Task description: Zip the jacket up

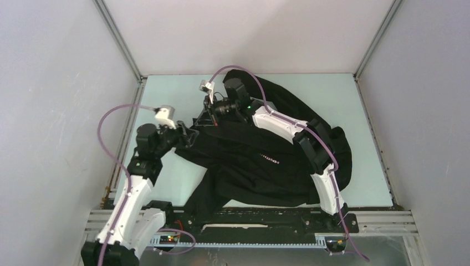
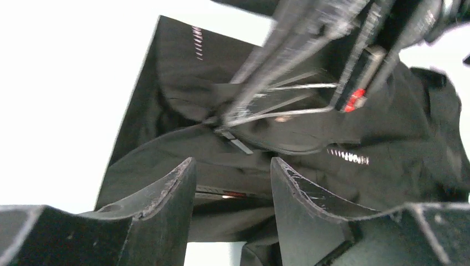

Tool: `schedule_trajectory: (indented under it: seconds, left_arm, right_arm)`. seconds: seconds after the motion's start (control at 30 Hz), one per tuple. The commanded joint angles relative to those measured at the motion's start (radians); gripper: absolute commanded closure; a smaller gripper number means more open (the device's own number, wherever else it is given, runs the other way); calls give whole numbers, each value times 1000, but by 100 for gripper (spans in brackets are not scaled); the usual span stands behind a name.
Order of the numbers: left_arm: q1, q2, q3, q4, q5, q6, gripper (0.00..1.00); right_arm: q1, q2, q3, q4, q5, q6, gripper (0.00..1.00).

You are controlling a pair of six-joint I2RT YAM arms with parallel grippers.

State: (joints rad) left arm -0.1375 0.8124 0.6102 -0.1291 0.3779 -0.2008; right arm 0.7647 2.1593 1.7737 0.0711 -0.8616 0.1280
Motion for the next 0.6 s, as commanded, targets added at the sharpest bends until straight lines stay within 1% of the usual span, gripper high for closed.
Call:
schedule_trajectory:
  seconds: [0.0,0.07,0.13,0.17,0.27,0.37,0.43,0.5,0.57]
  left_arm:
    - [207,-130,-78,78,64,-248,43]
    - [293,-177,-112,119,61,-303,41]
    - [337,-178,-135,188,66,-328,40]
    - [344,-160,-139,243,84,-330,41]
    - [345,-80,-116,327,134,-299,48]
    - [345,21,-62,341,185,-262,53]
    - [343,85,-29,384,269,-271,55]
    - [343,116,-11,428,336,-280,54]
    - [341,107,-19,501,384,-295,51]
  right_arm:
    - [-15,-20,2,93,-46,22,100]
    - [-21,-21,-2,98,-51,26,100]
    - [-28,-21,-5,110,-56,36,100]
    - [-30,-17,-5,116,-58,40,100]
    - [-31,-13,-4,123,-59,46,100]
    - [-30,-6,-3,139,-66,60,100]
    - [-29,0,1,156,-72,73,100]
    - [-26,11,15,156,-79,80,100]
    - [-27,18,23,151,-87,82,100]
